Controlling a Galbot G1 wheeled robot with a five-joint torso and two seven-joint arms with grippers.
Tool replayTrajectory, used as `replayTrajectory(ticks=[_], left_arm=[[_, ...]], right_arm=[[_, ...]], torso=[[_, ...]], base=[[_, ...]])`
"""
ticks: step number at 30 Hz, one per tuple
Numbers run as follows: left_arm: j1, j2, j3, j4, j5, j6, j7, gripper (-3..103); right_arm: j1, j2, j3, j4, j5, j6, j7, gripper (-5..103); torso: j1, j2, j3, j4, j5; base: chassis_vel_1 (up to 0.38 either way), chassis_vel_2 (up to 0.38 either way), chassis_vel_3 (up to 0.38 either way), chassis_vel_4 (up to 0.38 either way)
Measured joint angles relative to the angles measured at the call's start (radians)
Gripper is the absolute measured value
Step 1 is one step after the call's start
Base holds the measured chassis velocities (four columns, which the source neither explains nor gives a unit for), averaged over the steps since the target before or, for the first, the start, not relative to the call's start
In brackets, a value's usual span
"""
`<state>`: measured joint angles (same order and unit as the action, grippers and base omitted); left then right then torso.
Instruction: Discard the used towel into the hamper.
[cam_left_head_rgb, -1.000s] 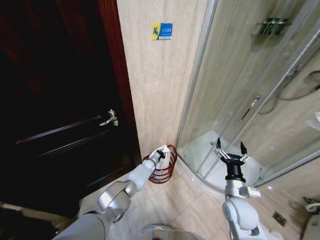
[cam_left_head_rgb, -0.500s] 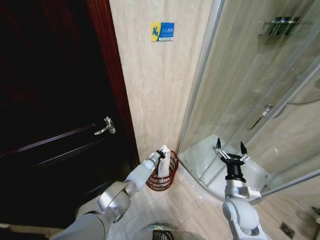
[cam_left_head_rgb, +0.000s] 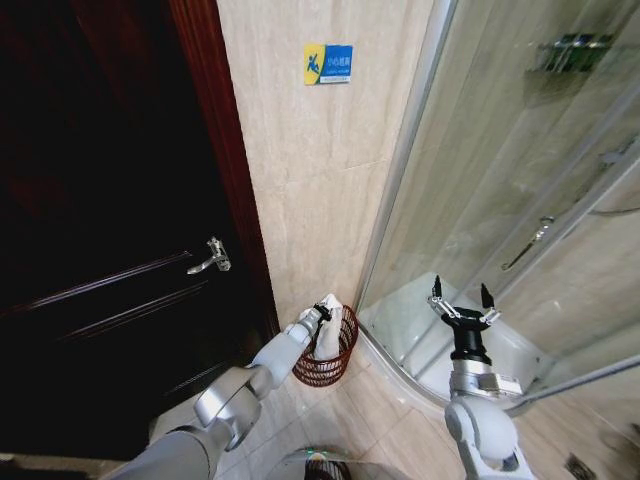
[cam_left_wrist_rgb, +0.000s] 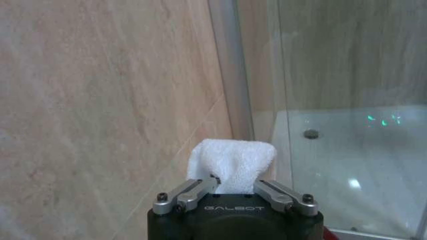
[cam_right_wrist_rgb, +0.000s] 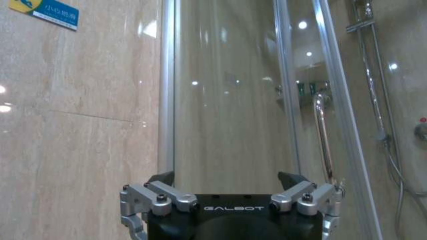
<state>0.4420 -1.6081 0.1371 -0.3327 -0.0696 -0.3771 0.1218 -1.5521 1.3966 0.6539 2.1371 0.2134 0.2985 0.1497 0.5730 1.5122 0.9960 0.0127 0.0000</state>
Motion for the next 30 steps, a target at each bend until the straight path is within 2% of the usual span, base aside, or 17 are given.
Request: replayTrajectory(ticks=[10, 19, 21, 22, 25, 26, 30], left_arm=[[0.03, 0.0, 0.076, 0.025, 0.024, 0.03, -0.03, 4], [0.061, 0.0, 0.061, 0.018, 0.031, 0.03, -0.032, 4], [0.062, 0.0, 0.055, 0.017, 0.032, 0.03, -0.032, 4], [0.062, 0.0, 0.055, 0.017, 0.032, 0.03, -0.032, 4], [0.062, 0.0, 0.049, 0.017, 0.031, 0.03, -0.032, 4], [0.062, 0.0, 0.049, 0.017, 0.031, 0.03, -0.032, 4], [0.065, 0.0, 0.043, 0.012, 0.026, 0.029, -0.032, 4]], right_arm=[[0.0, 0.0, 0.0, 0.0, 0.0, 0.0, 0.0, 100], [-0.005, 0.001, -0.001, 0.004, -0.001, 0.002, -0.013, 100], [-0.028, 0.006, -0.01, 0.029, -0.009, 0.018, -0.066, 100], [-0.028, 0.006, -0.01, 0.029, -0.009, 0.018, -0.066, 100], [-0.081, 0.02, -0.03, 0.085, -0.029, 0.052, -0.186, 100], [-0.081, 0.02, -0.03, 0.085, -0.029, 0.052, -0.186, 100], [-0.149, 0.038, -0.055, 0.158, -0.056, 0.098, -0.342, 100]], torso=[[0.0, 0.0, 0.0, 0.0001, 0.0], [0.0, 0.0, 0.0, 0.0002, 0.0], [0.0, 0.0, 0.0, 0.0001, 0.0], [0.0, 0.0, 0.0, 0.0001, 0.0], [0.0, 0.0, 0.0, 0.0, -0.0001], [0.0, 0.0, 0.0, 0.0, -0.0001], [0.0, 0.0, 0.0, 0.0, -0.0002]], base=[[0.0, 0.0, 0.0, 0.0], [0.0, 0.0, 0.0, 0.0], [0.0, 0.0, 0.0, 0.0], [0.0, 0.0, 0.0, 0.0], [0.0, 0.0, 0.0, 0.0], [0.0, 0.0, 0.0, 0.0], [0.0, 0.0, 0.0, 0.0]])
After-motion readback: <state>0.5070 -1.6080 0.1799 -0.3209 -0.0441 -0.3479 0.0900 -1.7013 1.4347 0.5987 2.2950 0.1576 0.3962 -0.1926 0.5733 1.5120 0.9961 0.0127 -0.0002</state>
